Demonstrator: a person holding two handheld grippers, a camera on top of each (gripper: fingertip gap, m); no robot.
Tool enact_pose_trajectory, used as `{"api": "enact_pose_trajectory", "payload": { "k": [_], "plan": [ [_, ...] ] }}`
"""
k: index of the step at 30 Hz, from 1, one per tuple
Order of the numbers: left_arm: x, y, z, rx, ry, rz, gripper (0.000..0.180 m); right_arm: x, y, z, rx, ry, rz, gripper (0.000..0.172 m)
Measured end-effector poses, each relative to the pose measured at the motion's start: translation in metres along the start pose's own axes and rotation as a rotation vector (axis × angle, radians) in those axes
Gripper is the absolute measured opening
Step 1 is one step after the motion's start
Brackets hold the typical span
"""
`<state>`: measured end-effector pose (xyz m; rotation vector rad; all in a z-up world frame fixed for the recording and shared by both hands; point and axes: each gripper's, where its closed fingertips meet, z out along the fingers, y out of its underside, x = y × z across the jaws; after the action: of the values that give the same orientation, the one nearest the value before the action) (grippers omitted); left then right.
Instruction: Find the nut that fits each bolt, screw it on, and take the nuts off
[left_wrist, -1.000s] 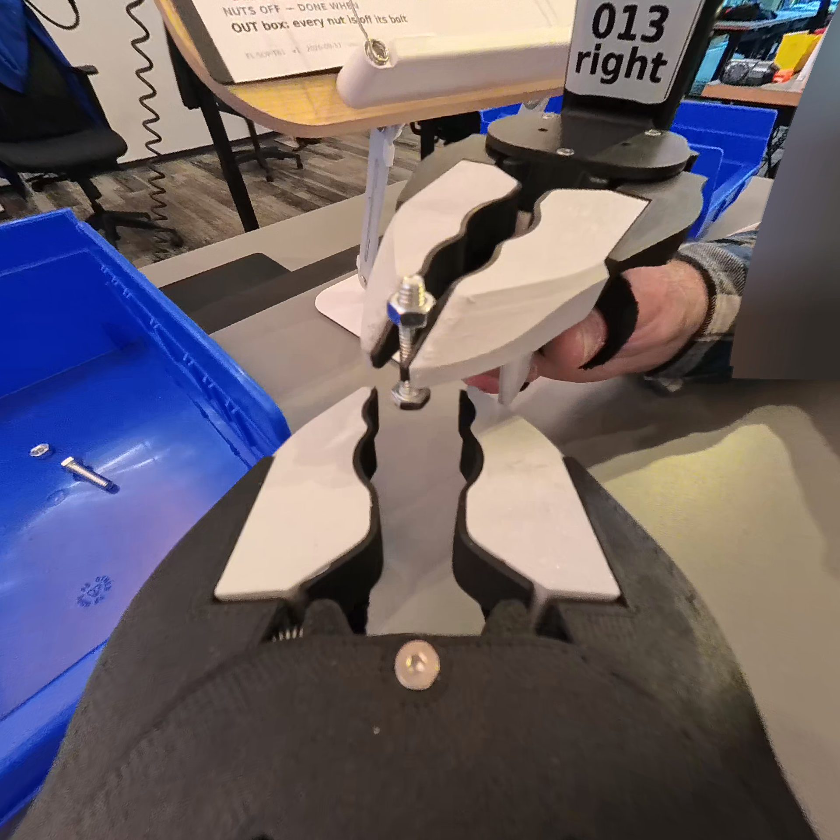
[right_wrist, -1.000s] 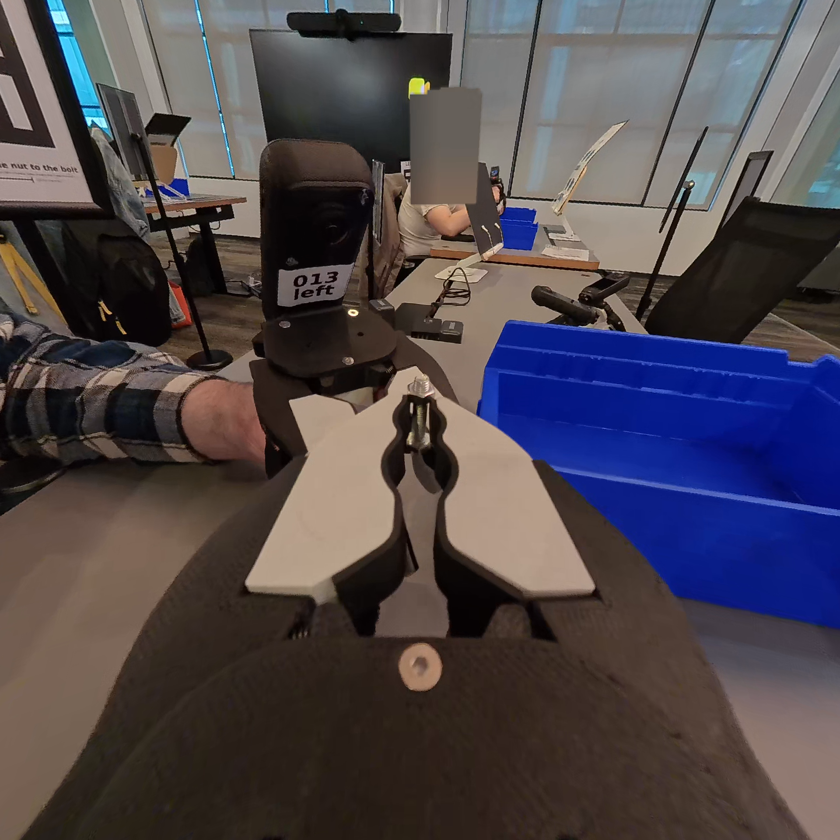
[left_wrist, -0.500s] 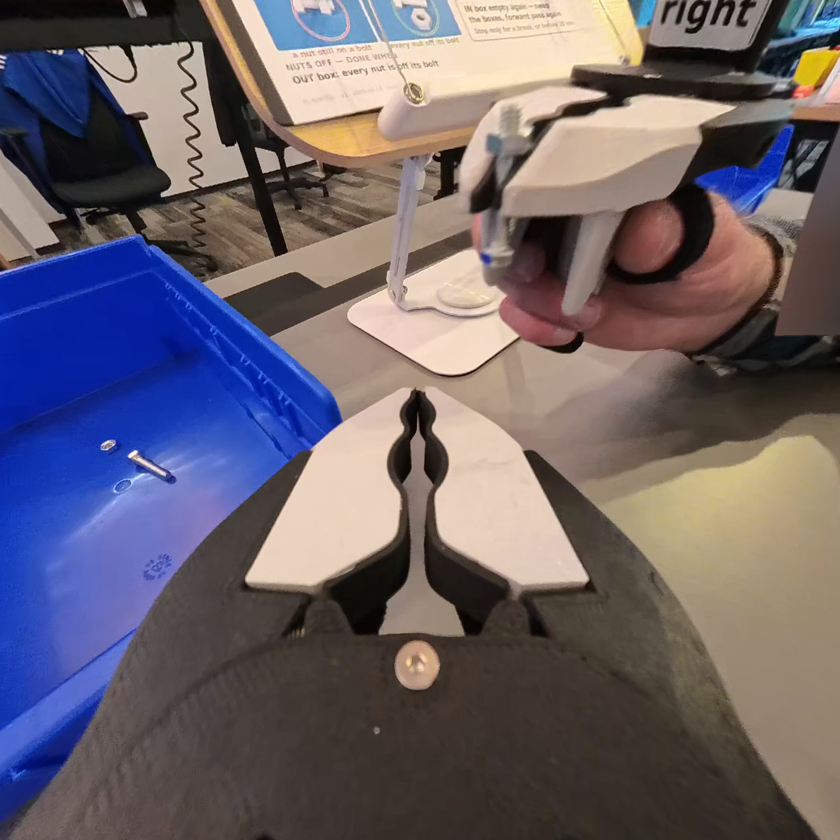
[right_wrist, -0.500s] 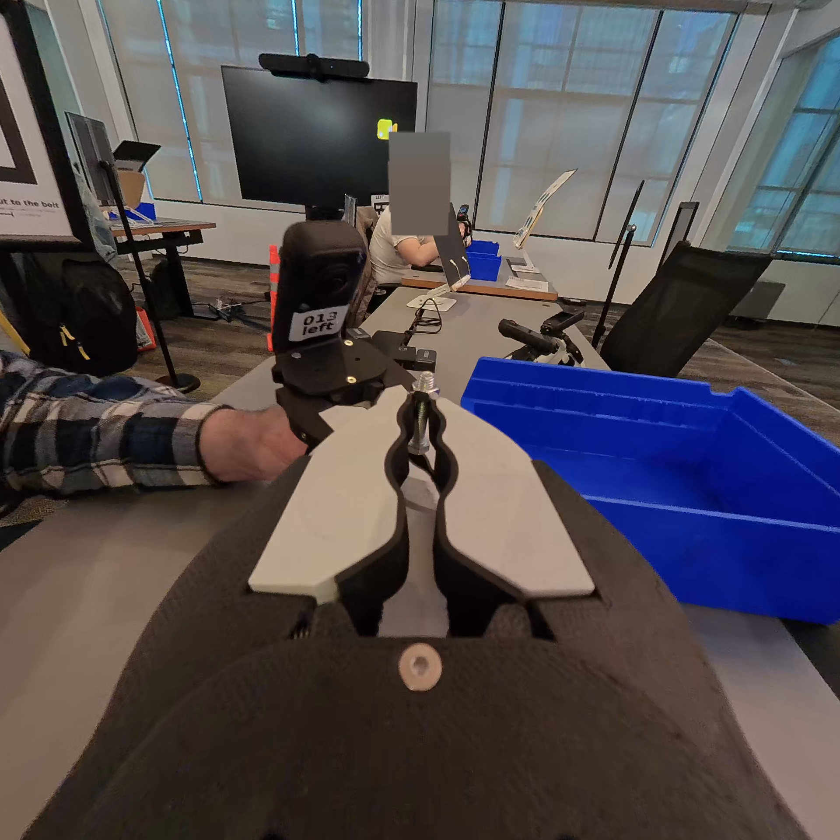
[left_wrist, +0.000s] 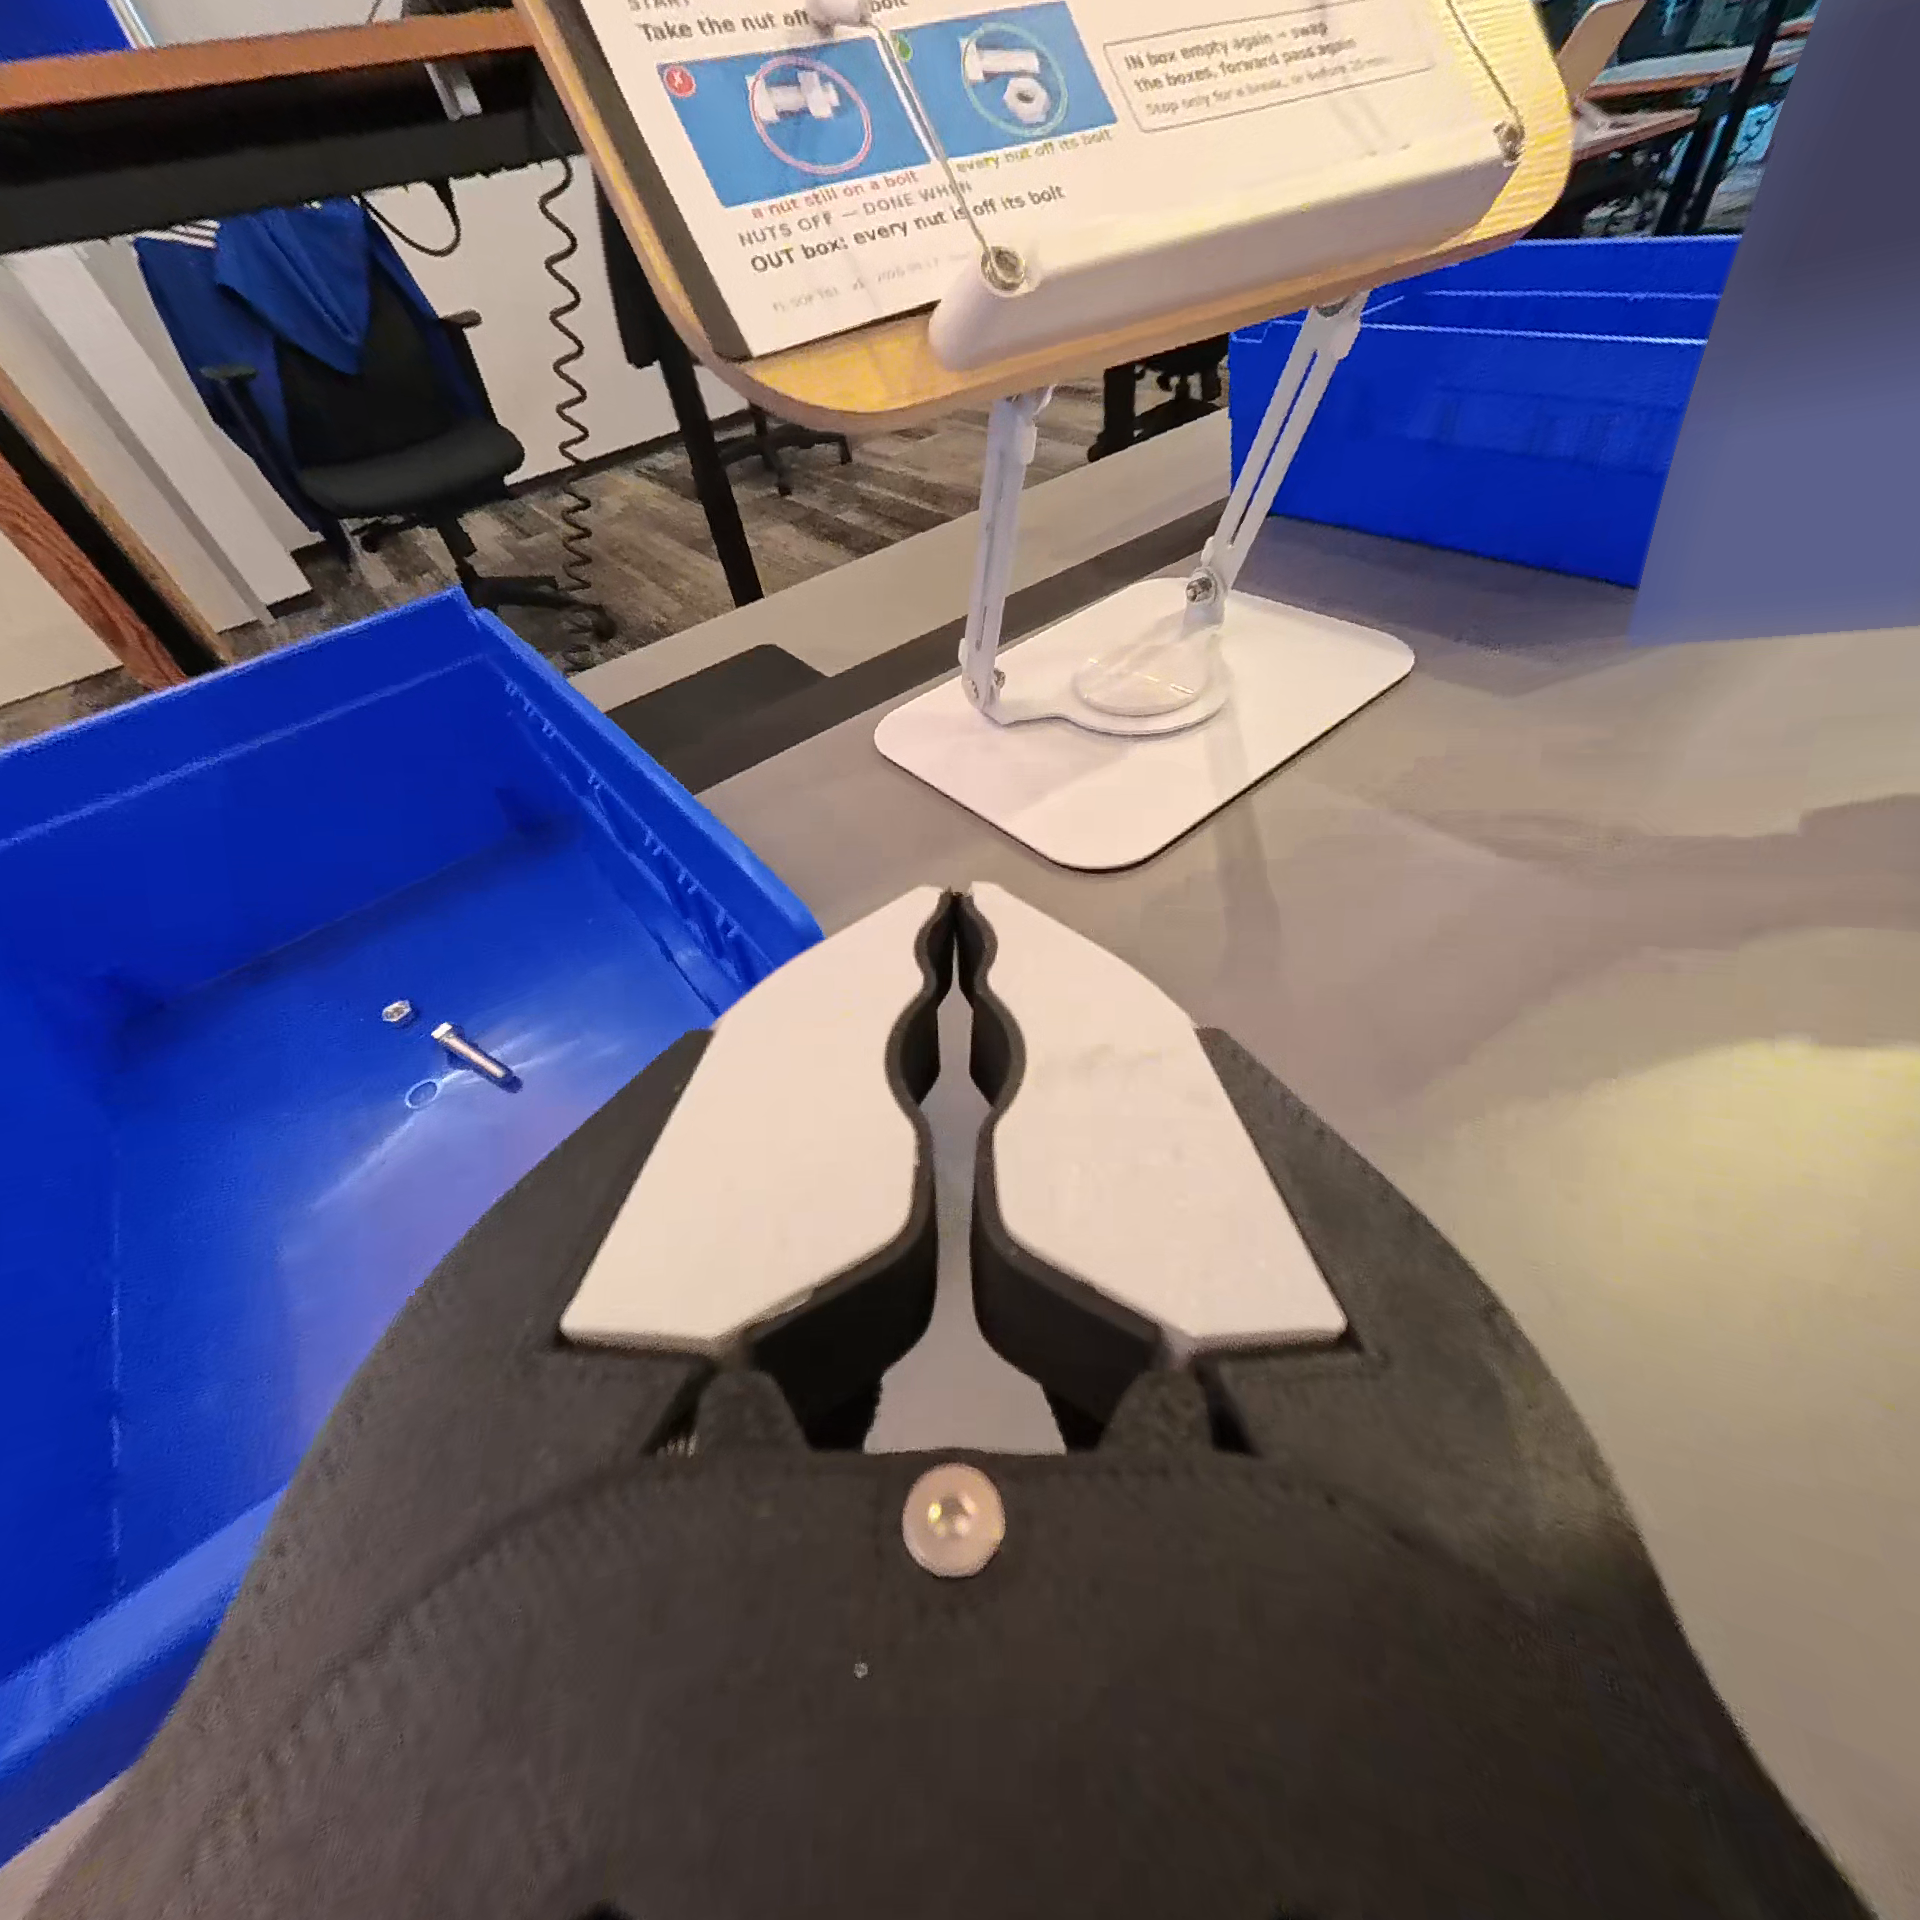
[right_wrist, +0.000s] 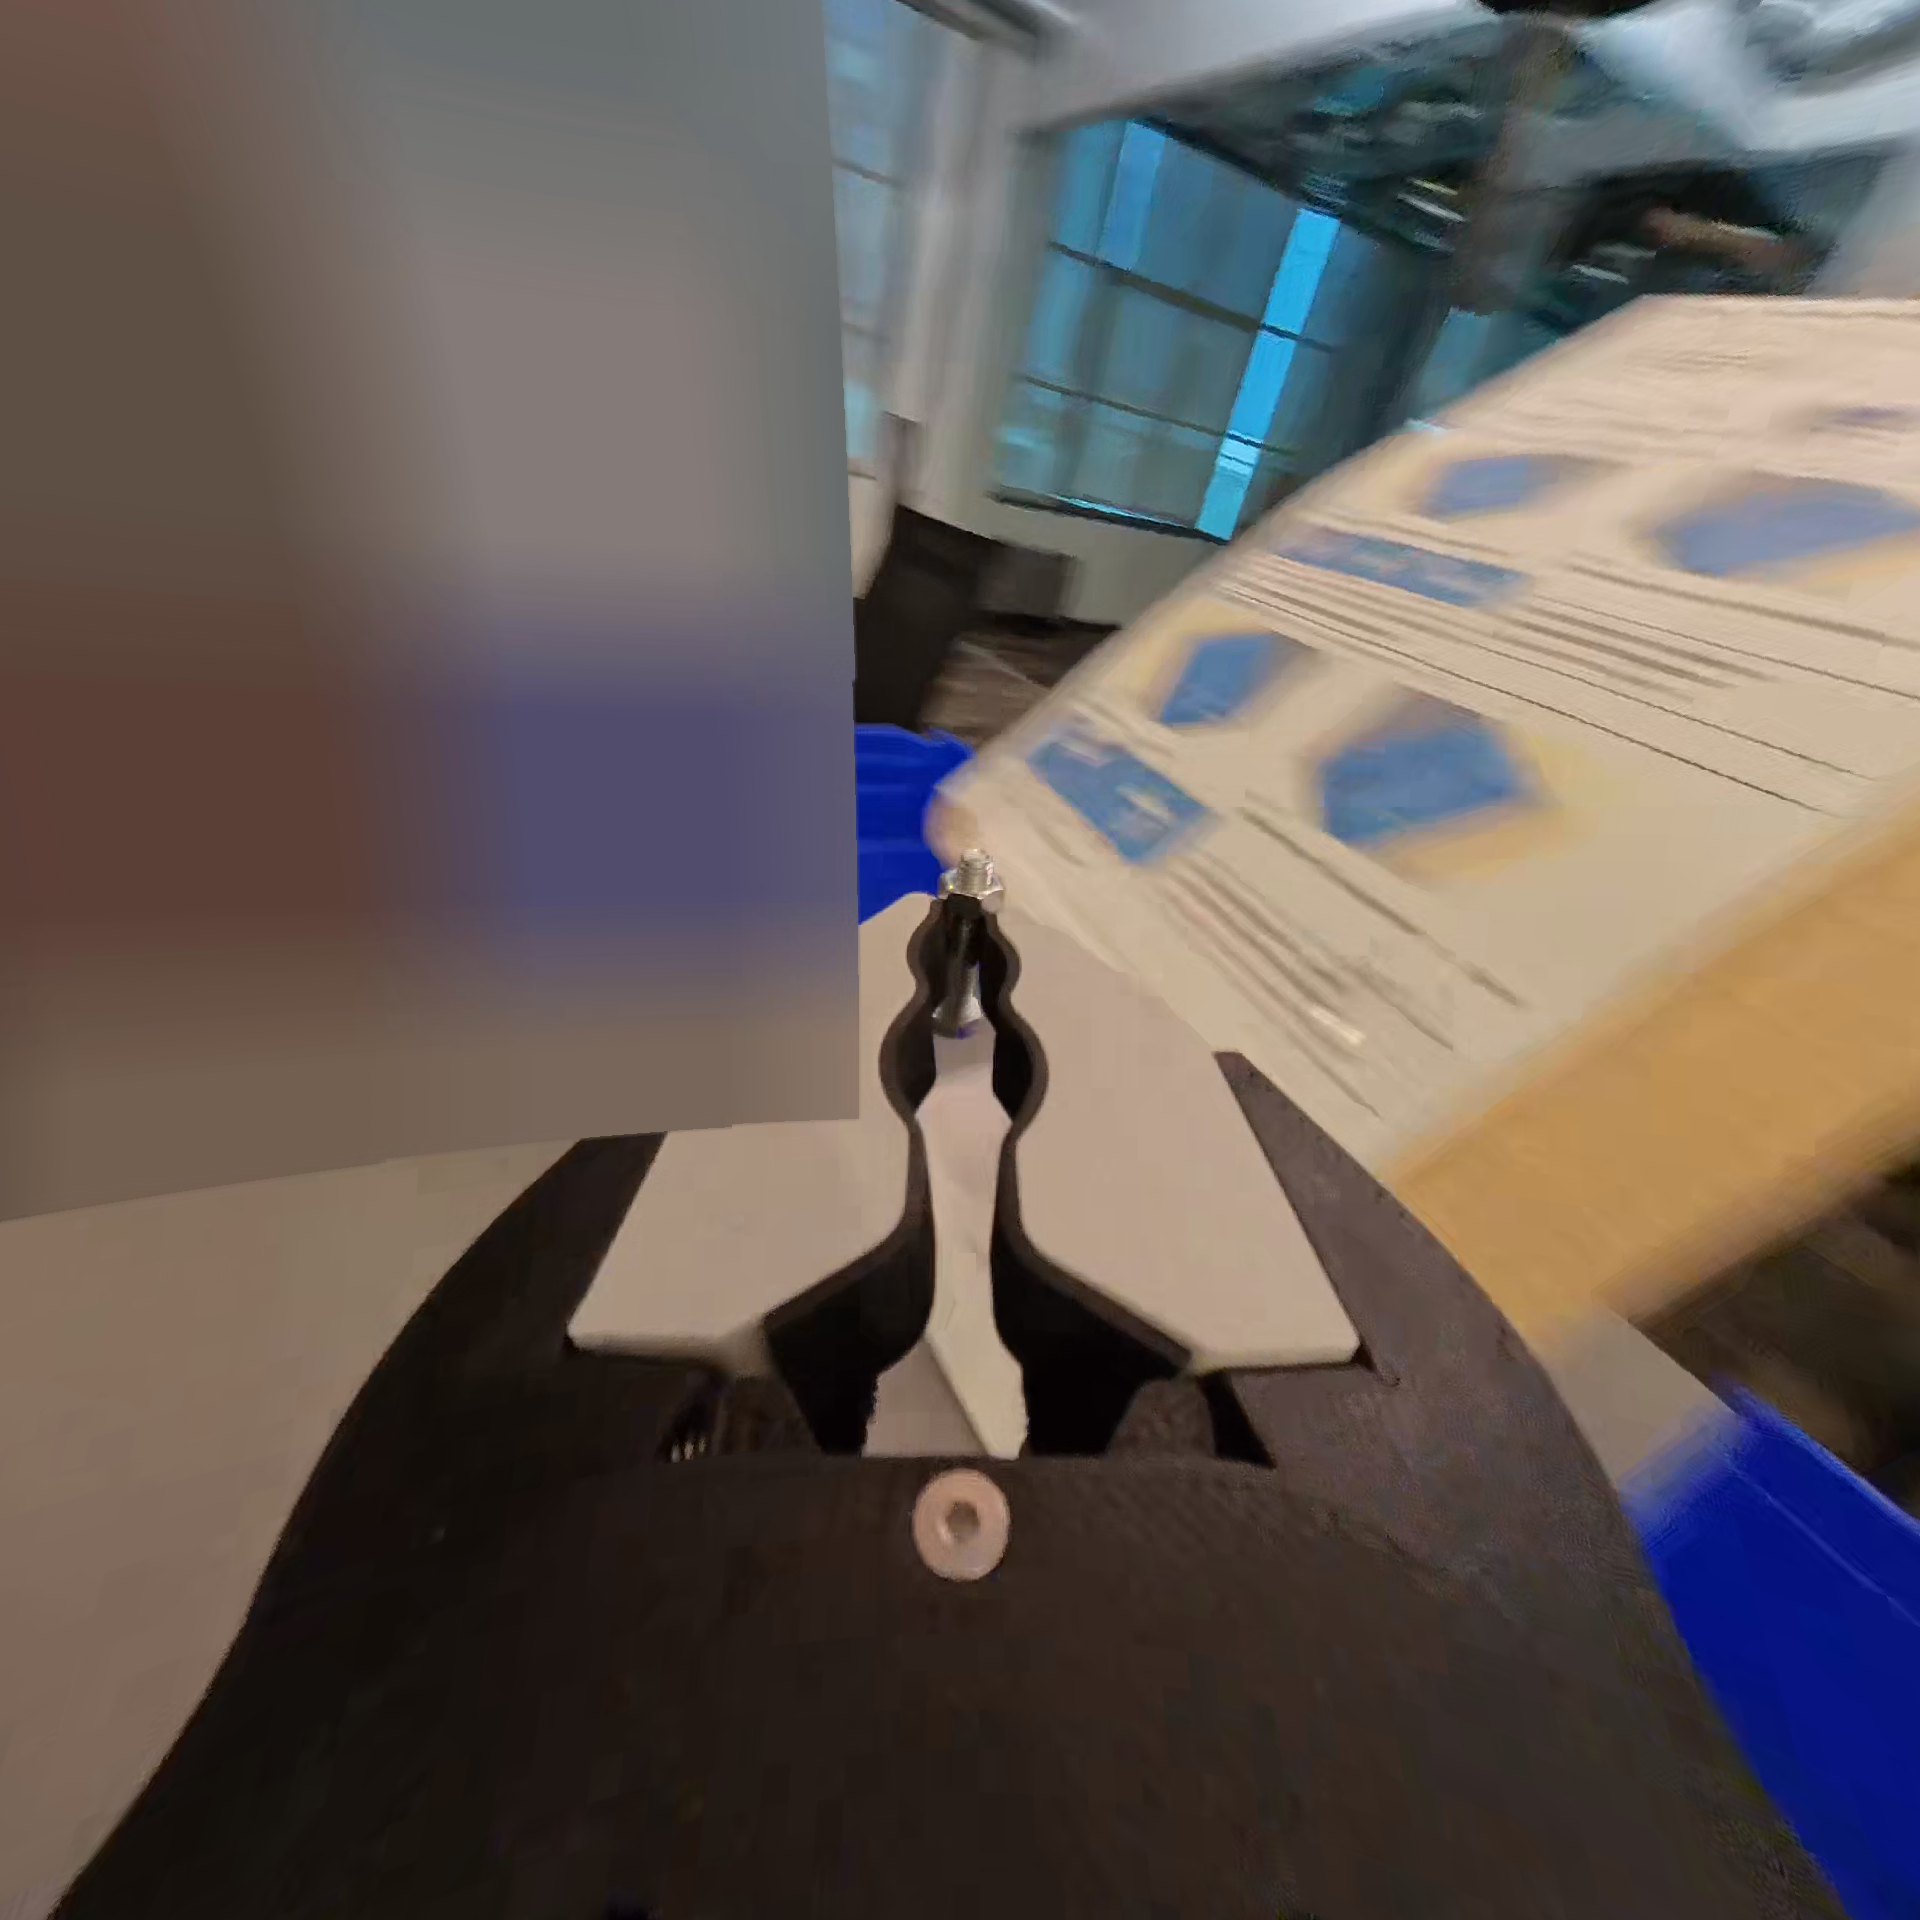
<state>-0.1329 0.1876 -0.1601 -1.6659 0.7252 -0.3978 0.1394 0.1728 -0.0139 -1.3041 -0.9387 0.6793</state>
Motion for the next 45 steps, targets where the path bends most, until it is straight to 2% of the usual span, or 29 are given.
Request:
{"api": "enact_pose_trajectory", "payload": {
  "k": [1,4,9,14,19,21,25,30,32,34,38,41,45],
  "plan": [
    [0.0,0.0,0.0,-0.006,-0.008,0.012,0.0,0.027,0.01,-0.021,-0.048,0.105,-0.003,0.006],
    [-0.002,0.004,0.002,-0.03,-0.037,0.037,0.0,0.094,0.053,-0.078,-0.204,0.341,0.034,0.006],
    [-0.007,0.007,0.001,-0.032,-0.051,0.026,0.0,0.154,0.127,-0.13,-0.416,0.518,0.15,0.006],
    [-0.009,0.009,0.001,-0.04,-0.052,0.023,0.0,0.179,0.19,-0.146,-0.641,0.571,0.203,0.006],
    [-0.009,0.011,0.002,-0.062,-0.062,0.04,0.0,0.179,0.227,-0.144,-0.848,0.551,0.194,0.006],
    [-0.01,0.011,0.002,-0.065,-0.065,0.038,0.0,0.175,0.239,-0.142,-0.887,0.492,0.287,0.007],
    [-0.012,0.012,0.0,-0.066,-0.072,0.033,0.0,0.18,0.263,-0.148,-0.983,0.467,0.336,0.007],
    [-0.012,0.013,0.002,-0.072,-0.069,0.031,0.0,0.181,0.28,-0.157,-1.109,0.476,0.305,0.008],
    [-0.011,0.015,0.003,-0.08,-0.065,0.035,0.0,0.181,0.28,-0.156,-1.112,0.468,0.302,0.01],
    [-0.01,0.016,0.004,-0.087,-0.068,0.04,0.0,0.178,0.283,-0.156,-1.124,0.454,0.331,0.024],
    [-0.013,0.015,0.003,-0.087,-0.075,0.03,0.0,0.18,0.281,-0.155,-1.116,0.46,0.328,0.025],
    [-0.017,0.016,0.001,-0.089,-0.093,0.026,0.0,0.187,0.265,-0.152,-1.058,0.504,0.272,0.02],
    [-0.039,0.013,-0.009,-0.107,-0.184,0.04,0.003,0.192,0.221,-0.145,-0.964,0.568,0.155,0.014]
  ]
}}
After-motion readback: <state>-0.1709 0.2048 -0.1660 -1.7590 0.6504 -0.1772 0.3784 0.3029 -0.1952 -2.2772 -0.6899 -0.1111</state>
